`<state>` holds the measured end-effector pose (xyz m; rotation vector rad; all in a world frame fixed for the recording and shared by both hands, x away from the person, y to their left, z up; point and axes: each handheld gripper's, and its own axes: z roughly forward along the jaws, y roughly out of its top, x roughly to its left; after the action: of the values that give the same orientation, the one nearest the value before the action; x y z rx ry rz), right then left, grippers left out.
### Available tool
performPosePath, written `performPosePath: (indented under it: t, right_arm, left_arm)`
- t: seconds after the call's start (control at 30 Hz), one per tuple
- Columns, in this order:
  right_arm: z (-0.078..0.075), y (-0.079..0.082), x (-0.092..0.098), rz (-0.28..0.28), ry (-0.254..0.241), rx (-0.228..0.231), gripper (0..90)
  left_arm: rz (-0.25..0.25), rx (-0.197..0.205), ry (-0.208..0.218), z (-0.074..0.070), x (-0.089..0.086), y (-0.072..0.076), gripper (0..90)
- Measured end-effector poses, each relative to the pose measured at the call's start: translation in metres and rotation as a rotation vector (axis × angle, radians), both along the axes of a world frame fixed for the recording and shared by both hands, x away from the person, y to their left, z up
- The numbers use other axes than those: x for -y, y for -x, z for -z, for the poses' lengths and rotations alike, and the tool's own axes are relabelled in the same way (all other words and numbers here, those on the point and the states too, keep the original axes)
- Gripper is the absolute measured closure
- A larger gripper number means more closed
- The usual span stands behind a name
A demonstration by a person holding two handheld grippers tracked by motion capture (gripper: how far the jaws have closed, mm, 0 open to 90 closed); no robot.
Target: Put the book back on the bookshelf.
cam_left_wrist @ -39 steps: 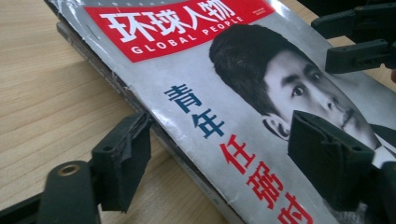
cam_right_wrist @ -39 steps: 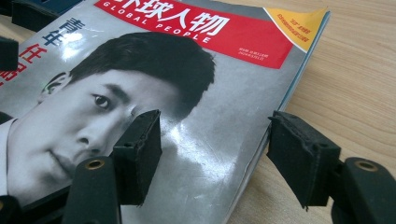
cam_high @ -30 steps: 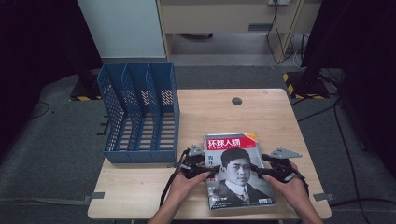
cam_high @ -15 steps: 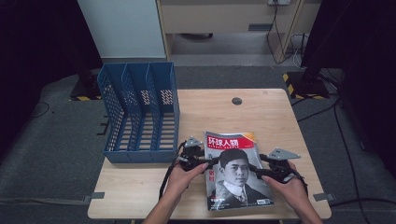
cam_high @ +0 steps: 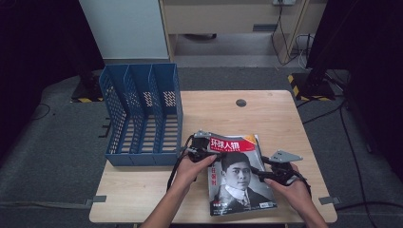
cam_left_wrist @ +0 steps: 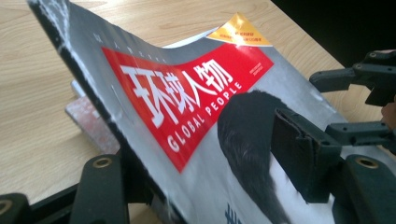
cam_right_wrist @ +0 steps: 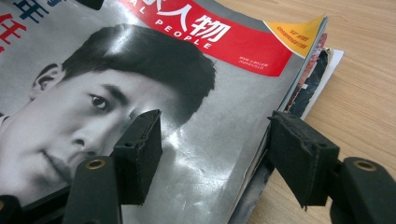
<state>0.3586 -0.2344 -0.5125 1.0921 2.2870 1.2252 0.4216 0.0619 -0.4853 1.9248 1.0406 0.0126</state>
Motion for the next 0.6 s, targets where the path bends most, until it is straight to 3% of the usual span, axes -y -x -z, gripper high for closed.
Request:
performPosePath:
  t: [0.23,0.6]
  right_arm:
    - [0.000,0.000,0.000,-0.003,0.004,0.006,35.6]
    - [0.000,0.000,0.000,-0.008,0.010,0.014,35.6]
  left_arm:
    - [0.007,0.002,0.000,-0.004,0.005,-0.008,36.1]
    - [0.005,-0.051,0.029,0.002,0.008,-0.025,39.2]
